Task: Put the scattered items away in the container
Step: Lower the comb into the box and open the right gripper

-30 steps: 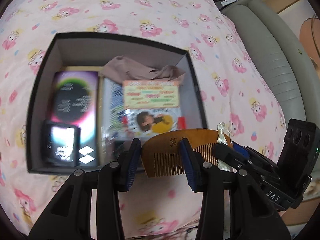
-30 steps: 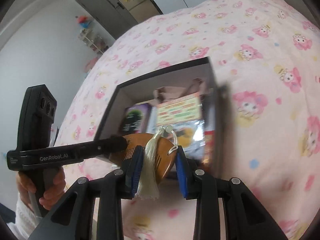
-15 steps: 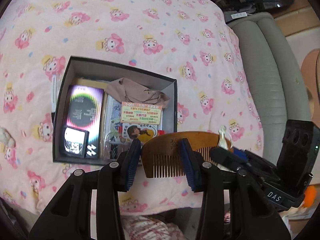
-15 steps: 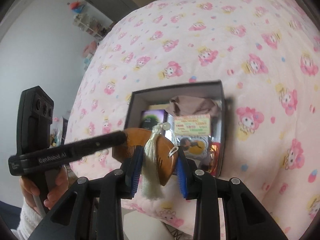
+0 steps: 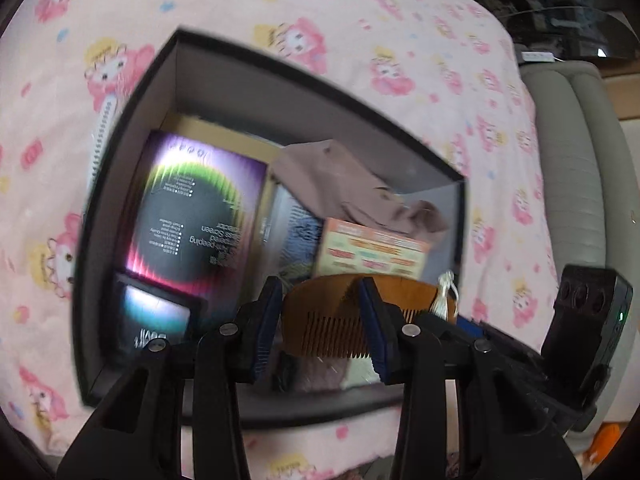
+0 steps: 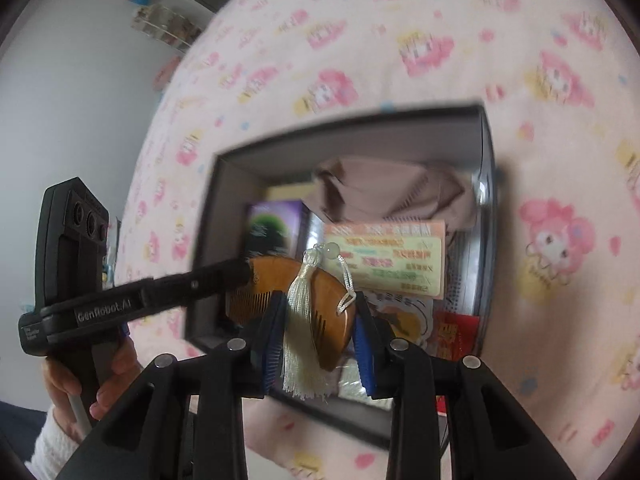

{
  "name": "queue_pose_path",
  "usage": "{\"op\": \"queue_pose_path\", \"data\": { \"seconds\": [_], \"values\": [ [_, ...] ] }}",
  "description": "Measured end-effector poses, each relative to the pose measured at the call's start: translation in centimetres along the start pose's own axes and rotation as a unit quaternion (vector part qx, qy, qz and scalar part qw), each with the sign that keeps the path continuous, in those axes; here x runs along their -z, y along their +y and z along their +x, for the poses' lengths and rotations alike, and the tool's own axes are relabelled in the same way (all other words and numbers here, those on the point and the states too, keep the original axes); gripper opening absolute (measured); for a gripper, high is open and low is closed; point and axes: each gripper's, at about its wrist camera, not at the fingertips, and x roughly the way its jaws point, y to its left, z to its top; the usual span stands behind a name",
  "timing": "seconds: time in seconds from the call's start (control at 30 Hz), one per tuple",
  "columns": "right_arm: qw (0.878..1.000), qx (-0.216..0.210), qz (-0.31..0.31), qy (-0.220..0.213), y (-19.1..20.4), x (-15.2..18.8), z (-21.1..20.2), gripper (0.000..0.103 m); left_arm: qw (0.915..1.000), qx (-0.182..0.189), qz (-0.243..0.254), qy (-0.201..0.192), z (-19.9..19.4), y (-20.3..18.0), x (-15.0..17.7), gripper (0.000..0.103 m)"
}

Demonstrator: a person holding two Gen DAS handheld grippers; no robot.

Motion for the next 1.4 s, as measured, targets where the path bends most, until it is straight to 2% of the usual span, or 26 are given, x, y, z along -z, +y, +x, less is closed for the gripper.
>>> {"op": "queue_pose_path", "data": {
  "seconds": [0.27,0.33,0.43,0.53,0.67,0.7,0.8,0.9,1.0,1.07,1.13,1.2,1.33,1.4],
  "values": [
    [0.999,-0.007,0.020,0.034,-1.0,0.5,4.2,0.028,0.9985,-0.051,-0.020,0.007,2.2,2.1,0.3,0.039],
    [0.999,0.016,-0.003,0.046,-0.4,1.0,4.9,0.033,0.9984,-0.052,-0.019,0.012,2.4,2.2,0.4,0.039],
    [0.995,0.044,-0.052,0.066,1.0,1.8,5.9,0.033,0.9982,-0.054,-0.015,0.020,2.5,1.7,0.3,0.039],
    [0.994,0.070,-0.076,0.046,2.0,2.1,4.7,0.033,0.9978,-0.066,0.003,0.009,1.6,0.4,0.5,0.039],
    [0.995,0.084,-0.058,-0.003,1.6,2.2,1.4,0.033,0.9979,-0.061,0.018,0.007,1.2,-1.1,1.8,0.039],
    [0.994,0.090,-0.054,-0.002,1.3,2.1,1.1,0.033,0.9978,-0.062,0.020,0.013,1.6,-1.3,2.2,0.039],
    [0.994,0.091,-0.050,0.040,0.7,2.1,2.0,0.027,0.9971,-0.068,0.017,0.028,3.0,-1.4,3.4,0.039],
    [0.991,0.099,-0.062,0.061,1.0,2.2,3.0,0.025,0.9952,-0.092,0.006,0.033,4.1,-0.9,3.8,0.038],
    [0.991,0.103,-0.059,0.069,0.9,2.4,3.9,0.025,0.9955,-0.091,-0.010,0.027,3.6,-0.6,3.6,0.038],
    [0.991,0.108,-0.049,0.066,0.5,2.6,3.6,0.025,0.9965,-0.079,-0.018,0.019,2.4,-0.9,4.0,0.038],
    [0.991,0.118,-0.042,0.056,0.5,2.7,2.3,0.025,0.9973,-0.073,-0.004,-0.001,0.6,-2.0,4.9,0.038],
    [0.989,0.132,-0.042,0.043,0.9,2.8,0.5,0.025,0.9961,-0.084,0.012,-0.024,-1.4,-3.3,5.9,0.038],
    [0.984,0.171,-0.053,0.001,3.1,2.4,-5.6,0.036,0.9908,-0.097,0.034,-0.088,-7.1,-6.0,7.7,0.042],
    [0.982,0.180,-0.059,-0.019,4.4,2.3,-8.7,0.042,0.9871,-0.103,0.046,-0.114,-9.9,-8.3,7.3,0.042]
  ]
}}
